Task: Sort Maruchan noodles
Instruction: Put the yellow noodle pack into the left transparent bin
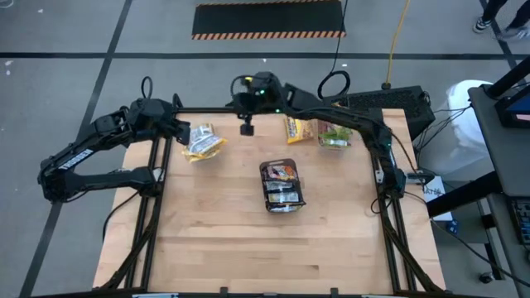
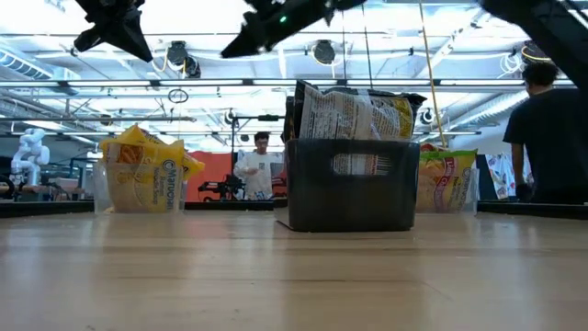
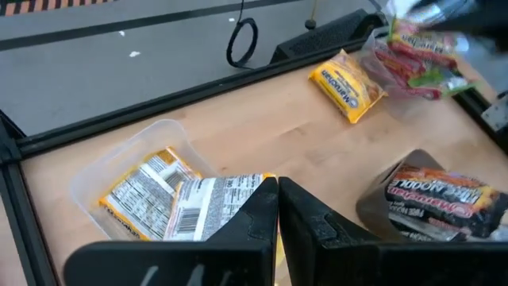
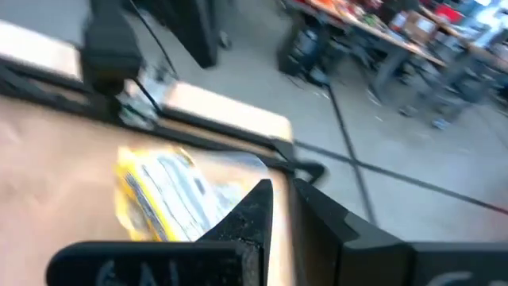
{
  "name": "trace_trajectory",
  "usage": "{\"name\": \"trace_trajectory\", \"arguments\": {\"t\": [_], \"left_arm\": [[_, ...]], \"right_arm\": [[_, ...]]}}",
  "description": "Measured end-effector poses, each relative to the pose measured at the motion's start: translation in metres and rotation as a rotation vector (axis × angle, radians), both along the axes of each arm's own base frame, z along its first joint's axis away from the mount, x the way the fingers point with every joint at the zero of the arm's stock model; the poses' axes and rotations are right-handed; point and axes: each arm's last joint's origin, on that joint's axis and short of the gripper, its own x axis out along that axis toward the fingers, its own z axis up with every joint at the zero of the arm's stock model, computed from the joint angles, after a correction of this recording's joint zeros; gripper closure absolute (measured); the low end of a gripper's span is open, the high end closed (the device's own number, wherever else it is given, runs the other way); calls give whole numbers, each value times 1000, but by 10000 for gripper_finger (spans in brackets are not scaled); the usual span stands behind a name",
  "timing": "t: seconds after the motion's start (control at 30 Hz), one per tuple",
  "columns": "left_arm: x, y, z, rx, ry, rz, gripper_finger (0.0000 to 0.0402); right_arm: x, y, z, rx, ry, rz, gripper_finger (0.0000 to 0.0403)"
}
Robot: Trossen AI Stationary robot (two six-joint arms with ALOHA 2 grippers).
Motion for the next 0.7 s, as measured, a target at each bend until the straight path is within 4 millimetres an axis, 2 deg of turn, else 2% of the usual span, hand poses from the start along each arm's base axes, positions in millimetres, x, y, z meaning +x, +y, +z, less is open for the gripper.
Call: {"name": "trace_trajectory", "arguments": {"t": [0.33, 0.5, 0.7], "left_arm": [[37, 17, -3, 69, 18, -211, 385], [61, 27, -5, 137, -15, -345, 385], [97, 45, -17, 196, -21, -468, 385]], "right_arm": [[-68, 19, 66, -83, 96, -282, 358], [-104, 28, 87, -45, 144, -406, 358], [-137, 37, 99, -46, 216, -501, 358]]}}
